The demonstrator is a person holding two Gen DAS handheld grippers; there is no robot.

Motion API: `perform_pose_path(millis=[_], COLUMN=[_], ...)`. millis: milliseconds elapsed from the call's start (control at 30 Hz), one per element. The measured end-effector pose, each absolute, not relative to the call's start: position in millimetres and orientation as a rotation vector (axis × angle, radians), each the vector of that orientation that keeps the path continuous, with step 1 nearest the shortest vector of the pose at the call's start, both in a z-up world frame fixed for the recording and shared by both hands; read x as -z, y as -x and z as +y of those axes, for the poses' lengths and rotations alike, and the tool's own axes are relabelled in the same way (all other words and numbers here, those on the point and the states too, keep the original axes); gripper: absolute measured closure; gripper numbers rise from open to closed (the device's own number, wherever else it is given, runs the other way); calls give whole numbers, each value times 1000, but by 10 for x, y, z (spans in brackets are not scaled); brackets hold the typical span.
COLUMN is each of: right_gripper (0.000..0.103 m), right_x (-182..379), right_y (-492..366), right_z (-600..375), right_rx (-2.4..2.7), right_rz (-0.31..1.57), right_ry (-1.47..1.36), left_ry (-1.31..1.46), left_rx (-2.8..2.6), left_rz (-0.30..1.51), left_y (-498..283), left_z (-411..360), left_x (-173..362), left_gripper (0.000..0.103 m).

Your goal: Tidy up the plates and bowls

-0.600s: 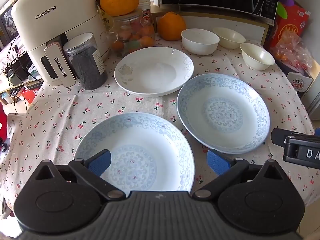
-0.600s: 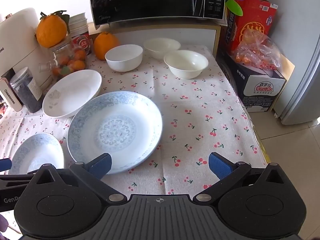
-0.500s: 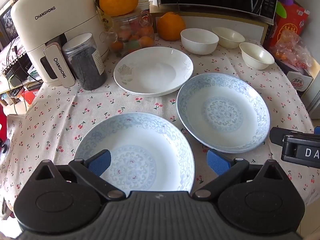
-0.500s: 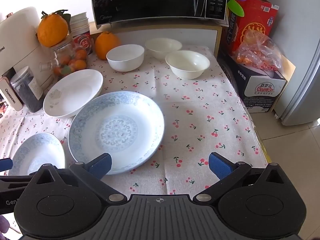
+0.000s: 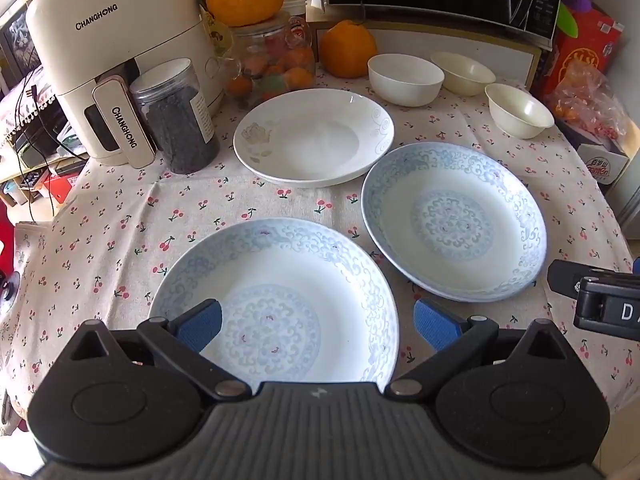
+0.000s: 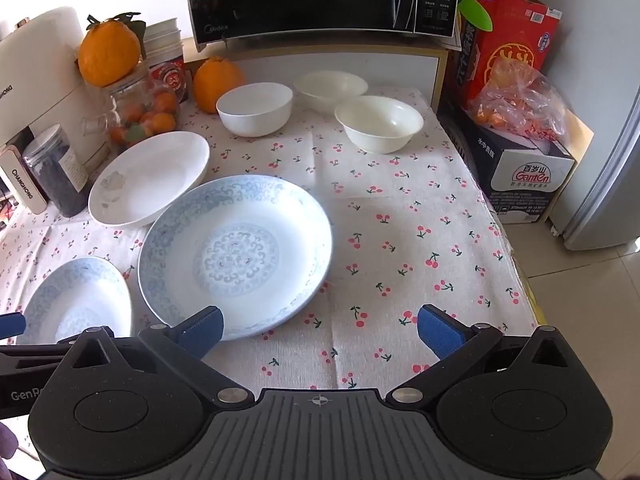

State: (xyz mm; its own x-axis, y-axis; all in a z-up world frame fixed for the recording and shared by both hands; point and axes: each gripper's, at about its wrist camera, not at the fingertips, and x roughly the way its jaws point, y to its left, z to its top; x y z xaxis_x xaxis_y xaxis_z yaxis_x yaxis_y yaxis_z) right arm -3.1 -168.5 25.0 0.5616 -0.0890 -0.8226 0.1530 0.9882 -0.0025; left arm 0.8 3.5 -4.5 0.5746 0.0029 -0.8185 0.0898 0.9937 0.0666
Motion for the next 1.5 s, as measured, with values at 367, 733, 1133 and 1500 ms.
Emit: perform_pose_path(millis=[367, 733, 1133, 1500], right_gripper=[0, 0, 0, 0], right_x=[-259, -259, -257, -238], right_y=[39, 37, 33, 25], right_z=[-1717, -1709, -1712, -1701], right_rx=[157, 155, 155, 152], right_rz=[965, 966, 969, 983], right_ry=[-72, -74, -75, -72], left_ry=[-116, -116, -117, -115], left_rx=[59, 59, 59, 65], left_rz=[957, 955, 953, 971], left_y=[4, 6, 9, 20], left_z=[11, 8, 14, 26], left_x=[67, 68, 61, 91], left_gripper=[0, 0, 0, 0])
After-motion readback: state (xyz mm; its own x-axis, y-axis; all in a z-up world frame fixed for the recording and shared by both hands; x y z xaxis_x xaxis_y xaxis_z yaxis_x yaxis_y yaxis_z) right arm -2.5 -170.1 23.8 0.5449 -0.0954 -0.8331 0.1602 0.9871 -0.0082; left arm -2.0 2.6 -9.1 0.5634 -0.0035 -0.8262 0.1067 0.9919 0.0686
